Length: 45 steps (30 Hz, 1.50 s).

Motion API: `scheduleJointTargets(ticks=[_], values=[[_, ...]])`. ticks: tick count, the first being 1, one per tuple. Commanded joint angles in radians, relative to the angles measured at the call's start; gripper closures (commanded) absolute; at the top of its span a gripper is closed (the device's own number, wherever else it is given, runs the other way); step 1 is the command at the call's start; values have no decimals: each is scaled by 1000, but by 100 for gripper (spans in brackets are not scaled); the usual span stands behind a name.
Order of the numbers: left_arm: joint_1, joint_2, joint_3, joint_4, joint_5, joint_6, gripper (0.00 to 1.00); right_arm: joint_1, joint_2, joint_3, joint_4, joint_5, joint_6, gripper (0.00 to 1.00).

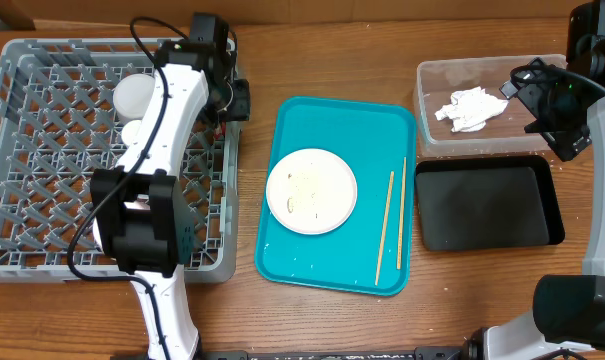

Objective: Sort waste into correct bins and load items into the dishwasher
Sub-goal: 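Release the bowl and raise the left gripper over the rack, then reach the left gripper to the white rice plate's rim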

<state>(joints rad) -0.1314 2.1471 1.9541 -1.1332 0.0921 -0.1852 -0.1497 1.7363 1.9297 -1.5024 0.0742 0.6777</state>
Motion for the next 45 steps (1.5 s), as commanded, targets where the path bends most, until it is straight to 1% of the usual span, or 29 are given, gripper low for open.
scheduleJointTargets(ticks=[1, 2, 4, 7, 8, 10, 11, 13, 16, 18, 21, 22, 23, 27, 28, 29, 30, 31, 32, 34, 36, 37, 41, 42, 45], values=[[-12, -72, 95, -74, 28, -14, 39, -2, -18, 14, 5, 0, 4, 0], [-12, -77, 115, -104, 43, -14, 37, -2, -18, 14, 5, 0, 4, 0], [-12, -84, 153, -158, 95, -14, 36, -2, -18, 14, 5, 0, 4, 0], [-14, -92, 203, -222, 232, 0, 38, -2, -18, 14, 5, 0, 4, 0], [-18, -93, 214, -235, 285, 24, 37, -2, -18, 14, 5, 0, 4, 0], [-33, -96, 225, -264, 382, 80, 29, -2, -18, 14, 5, 0, 4, 0], [-43, -98, 227, -282, 399, 85, 26, -2, -18, 14, 5, 0, 4, 0], [-71, -98, 226, -321, 394, 85, 24, -2, -18, 14, 5, 0, 4, 0], [-134, -98, 226, -384, 346, 84, 25, -2, -18, 14, 5, 0, 4, 0], [-188, -98, 226, -419, 288, 61, 26, -2, -18, 14, 5, 0, 4, 0], [-277, -98, 224, -438, 217, 11, 24, -2, -18, 14, 5, 0, 4, 0], [-324, -98, 220, -435, 191, 1, 7, -2, -18, 14, 5, 0, 4, 0], [-340, -98, 218, -433, 184, 0, 0, -2, -18, 14, 5, 0, 4, 0], [-461, -90, 187, -398, 110, -8, 0, -2, -18, 14, 5, 0, 4, 0], [-499, -90, 161, -369, 50, -37, 1, -2, -18, 14, 5, 0, 4, 0], [-514, -90, 147, -354, 20, -53, 4, -2, -18, 14, 5, 0, 4, 0], [-532, -90, 129, -334, -18, -76, 13, -2, -18, 14, 5, 0, 4, 0], [-552, -90, 102, -307, -56, -103, 20, -2, -18, 14, 5, 0, 4, 0], [-564, -90, 78, -286, -76, -121, 28, -2, -18, 14, 5, 0, 4, 0], [-579, -90, 27, -242, -84, -144, 46, -2, -18, 14, 5, 0, 4, 0], [-586, -90, -22, -198, -73, -164, 49, -2, -18, 14, 5, 0, 4, 0], [-589, -90, -47, -174, -61, -165, 53, -2, -18, 14, 5, 0, 4, 0], [-611, -90, -148, -72, -36, -183, 64, -2, -18, 14, 5, 0, 4, 0], [-620, -90, -167, -52, -37, -191, 66, -2, -18, 14, 5, 0, 4, 0], [-653, -90, -220, 14, -61, -194, 64, -2, -18, 14, 5, 0, 4, 0]])
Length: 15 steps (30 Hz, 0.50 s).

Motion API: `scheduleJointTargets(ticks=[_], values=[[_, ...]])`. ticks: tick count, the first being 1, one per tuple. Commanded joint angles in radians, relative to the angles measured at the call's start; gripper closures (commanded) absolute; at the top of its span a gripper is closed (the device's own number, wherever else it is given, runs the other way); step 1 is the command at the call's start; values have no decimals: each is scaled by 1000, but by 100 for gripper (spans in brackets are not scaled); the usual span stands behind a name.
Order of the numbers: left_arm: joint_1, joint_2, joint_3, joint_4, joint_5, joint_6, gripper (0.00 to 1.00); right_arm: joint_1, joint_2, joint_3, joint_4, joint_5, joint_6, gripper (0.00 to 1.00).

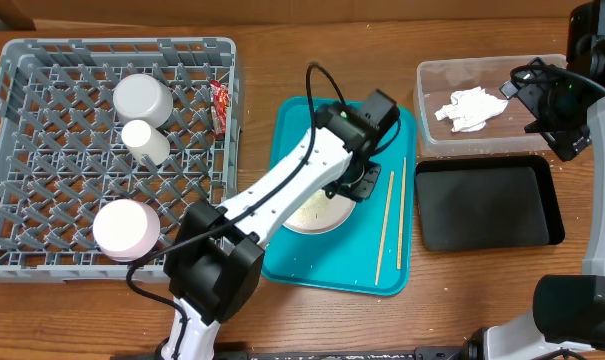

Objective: Sort waste into correct bins and load items into the dishwasher
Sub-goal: 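Reach the left gripper to the white rice plate's rim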

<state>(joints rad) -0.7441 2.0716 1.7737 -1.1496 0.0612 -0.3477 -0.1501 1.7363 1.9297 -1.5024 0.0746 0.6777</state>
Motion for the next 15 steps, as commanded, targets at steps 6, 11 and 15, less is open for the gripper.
scheduleJointTargets(ticks=[6, 11, 15], values=[[-99, -1, -93, 86, -172, -71, 65, -2, -18, 14, 5, 0, 4, 0], [-103, 35, -111, 106, -195, -79, 61, -2, -18, 14, 5, -1, 4, 0], [-104, 68, -111, 107, -199, -80, 62, -2, -18, 14, 5, -1, 4, 0]])
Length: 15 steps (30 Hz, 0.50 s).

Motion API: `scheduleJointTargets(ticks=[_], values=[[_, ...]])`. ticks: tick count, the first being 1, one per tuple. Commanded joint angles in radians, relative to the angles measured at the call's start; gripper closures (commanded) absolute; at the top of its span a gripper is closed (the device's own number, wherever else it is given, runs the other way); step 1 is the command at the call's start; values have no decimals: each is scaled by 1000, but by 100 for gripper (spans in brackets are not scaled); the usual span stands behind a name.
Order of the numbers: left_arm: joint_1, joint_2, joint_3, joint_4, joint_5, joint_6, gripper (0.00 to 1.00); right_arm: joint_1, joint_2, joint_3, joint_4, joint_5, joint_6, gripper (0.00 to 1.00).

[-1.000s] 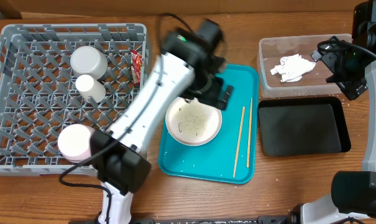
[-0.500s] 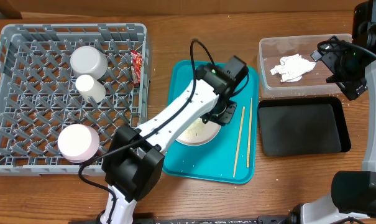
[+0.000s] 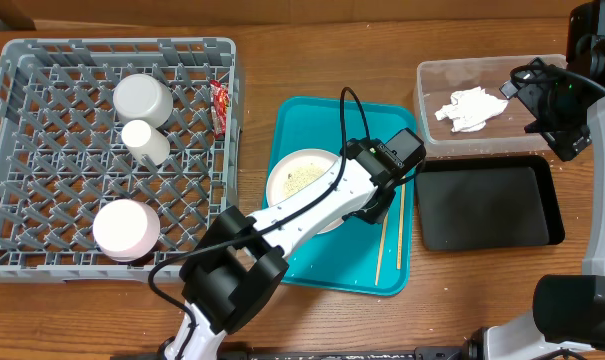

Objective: Sort waste into correct bins and load items into the dishwasher
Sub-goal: 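Reach the left gripper to the white rice plate's rim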

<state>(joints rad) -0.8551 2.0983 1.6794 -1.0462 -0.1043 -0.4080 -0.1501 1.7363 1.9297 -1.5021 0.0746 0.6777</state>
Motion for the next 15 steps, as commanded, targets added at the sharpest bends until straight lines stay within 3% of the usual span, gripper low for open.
scheduleJointTargets(ticks=[1, 12, 15], values=[[7, 51, -17, 4, -34, -25, 64, -2, -18, 14, 5, 0, 4, 0], [7, 105, -17, -3, -26, -46, 76, -2, -18, 14, 4, -1, 4, 0], [7, 105, -17, -2, -26, -46, 84, -2, -18, 14, 5, -1, 4, 0]])
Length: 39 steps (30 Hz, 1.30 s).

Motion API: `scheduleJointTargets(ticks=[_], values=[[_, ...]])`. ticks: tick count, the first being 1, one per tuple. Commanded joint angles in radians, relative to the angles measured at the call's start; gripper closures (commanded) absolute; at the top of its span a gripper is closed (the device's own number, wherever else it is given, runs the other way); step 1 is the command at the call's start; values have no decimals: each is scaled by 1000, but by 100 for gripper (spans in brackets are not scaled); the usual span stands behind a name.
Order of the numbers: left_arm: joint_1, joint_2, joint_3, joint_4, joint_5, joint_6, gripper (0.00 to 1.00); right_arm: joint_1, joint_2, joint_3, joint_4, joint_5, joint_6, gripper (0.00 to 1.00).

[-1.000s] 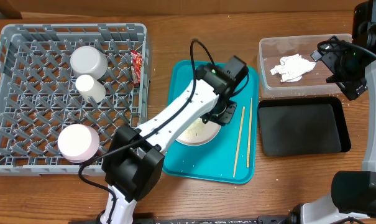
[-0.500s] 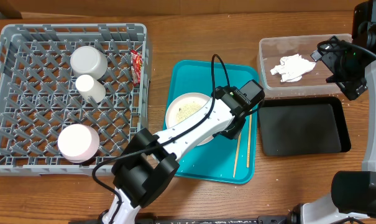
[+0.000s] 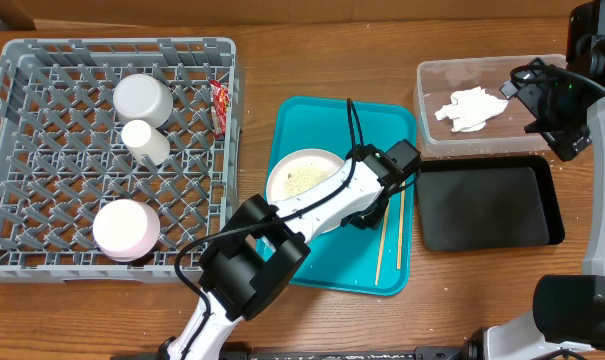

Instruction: Sort waste into correct bins and load items into the dishwasher

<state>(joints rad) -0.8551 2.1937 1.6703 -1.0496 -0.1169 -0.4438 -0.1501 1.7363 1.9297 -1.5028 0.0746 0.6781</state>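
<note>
A white plate (image 3: 298,180) dusted with crumbs lies on the teal tray (image 3: 327,268). Two wooden chopsticks (image 3: 381,255) lie along the tray's right side. My left gripper (image 3: 372,210) is down at the plate's right edge, over the upper ends of the chopsticks; its fingers are hidden under the wrist. My right gripper (image 3: 554,112) hangs by the right end of the clear bin (image 3: 428,110), which holds a crumpled napkin (image 3: 467,108). A red wrapper (image 3: 219,105) lies at the right edge of the dish rack (image 3: 42,262).
The rack holds a white cup (image 3: 142,97), a smaller cup (image 3: 145,142) and a pink bowl (image 3: 125,228). A black bin (image 3: 487,205) sits just right of the tray, below the clear bin. My left arm crosses the tray's lower left.
My left arm has shifted slightly, its elbow further right and the wrist a touch lower at the chopsticks. Plate, chopsticks and right arm are where they were.
My left gripper was first at the rack's upper right edge, where the red wrapper now shows. Then it was over the plate on the tray, then at the plate's right edge by the chopsticks, where it stays. The right arm has stayed by the clear bin.
</note>
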Motion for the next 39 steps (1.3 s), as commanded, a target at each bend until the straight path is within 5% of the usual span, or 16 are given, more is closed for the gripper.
scheduleJointTargets(ticks=[1, 6, 18, 39], values=[[7, 10, -8, 2, -13, -10, 87, -2, -18, 14, 5, -1, 3, 0], [4, 10, -8, 3, -13, -10, 96, -2, -18, 14, 5, -1, 3, 0], [4, 10, 16, -63, -19, -10, 96, -2, -18, 14, 5, -1, 3, 0], [125, 9, 455, -477, -74, 3, 96, -2, -18, 14, 5, -1, 3, 0]])
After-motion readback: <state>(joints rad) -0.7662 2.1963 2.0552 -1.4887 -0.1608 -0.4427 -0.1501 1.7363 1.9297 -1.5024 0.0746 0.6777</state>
